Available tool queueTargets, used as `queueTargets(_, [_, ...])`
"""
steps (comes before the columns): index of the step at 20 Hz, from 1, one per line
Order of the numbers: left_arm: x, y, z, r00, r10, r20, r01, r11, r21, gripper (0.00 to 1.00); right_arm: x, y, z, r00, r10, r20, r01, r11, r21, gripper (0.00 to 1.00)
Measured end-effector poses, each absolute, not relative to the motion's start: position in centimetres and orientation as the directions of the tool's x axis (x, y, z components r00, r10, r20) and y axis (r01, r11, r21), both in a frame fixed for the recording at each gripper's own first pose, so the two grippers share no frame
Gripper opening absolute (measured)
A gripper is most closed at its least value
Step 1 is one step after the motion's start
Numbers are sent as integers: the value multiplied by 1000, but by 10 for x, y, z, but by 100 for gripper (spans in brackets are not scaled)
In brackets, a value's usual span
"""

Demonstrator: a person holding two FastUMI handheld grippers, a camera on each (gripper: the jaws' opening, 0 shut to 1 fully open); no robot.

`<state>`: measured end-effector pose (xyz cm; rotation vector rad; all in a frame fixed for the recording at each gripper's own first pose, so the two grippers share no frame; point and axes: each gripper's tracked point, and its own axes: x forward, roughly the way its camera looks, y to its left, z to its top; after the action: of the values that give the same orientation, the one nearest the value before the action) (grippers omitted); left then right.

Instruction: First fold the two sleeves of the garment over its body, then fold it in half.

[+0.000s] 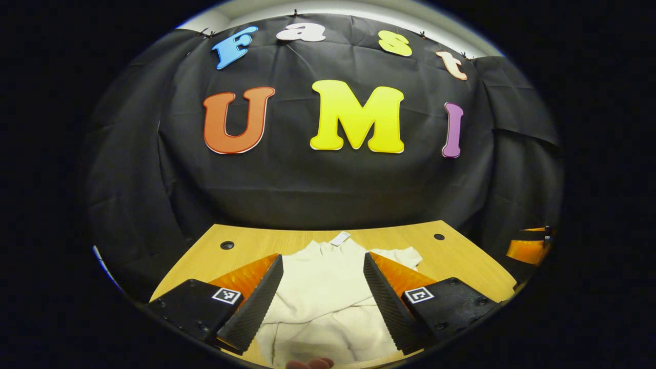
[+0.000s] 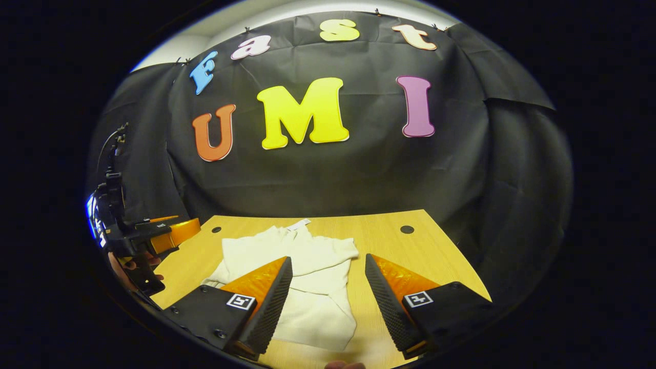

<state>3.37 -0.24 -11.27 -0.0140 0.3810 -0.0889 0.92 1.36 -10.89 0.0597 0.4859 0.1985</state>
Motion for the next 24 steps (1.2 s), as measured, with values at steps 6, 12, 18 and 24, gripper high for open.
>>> queueTargets(6, [-14,7,-162,835,-179,-519,154,984,-92,100,-6,3,-149,794,220,-567,-201,975,96,89])
queueTargets(12, [-84,45,-244,666,-175,-726,121,985,-126,100,-35,-27,-202,691,194,-696,-170,980,104,88])
queueTargets(18, [-134,69,-292,479,-162,-863,27,985,-169,99,-73,-34,-280,514,169,-841,-120,985,125,89])
queueTargets(24, [-119,68,-295,388,-192,-902,-85,966,-242,98,-79,-23,-330,381,145,-913,-52,989,135,90])
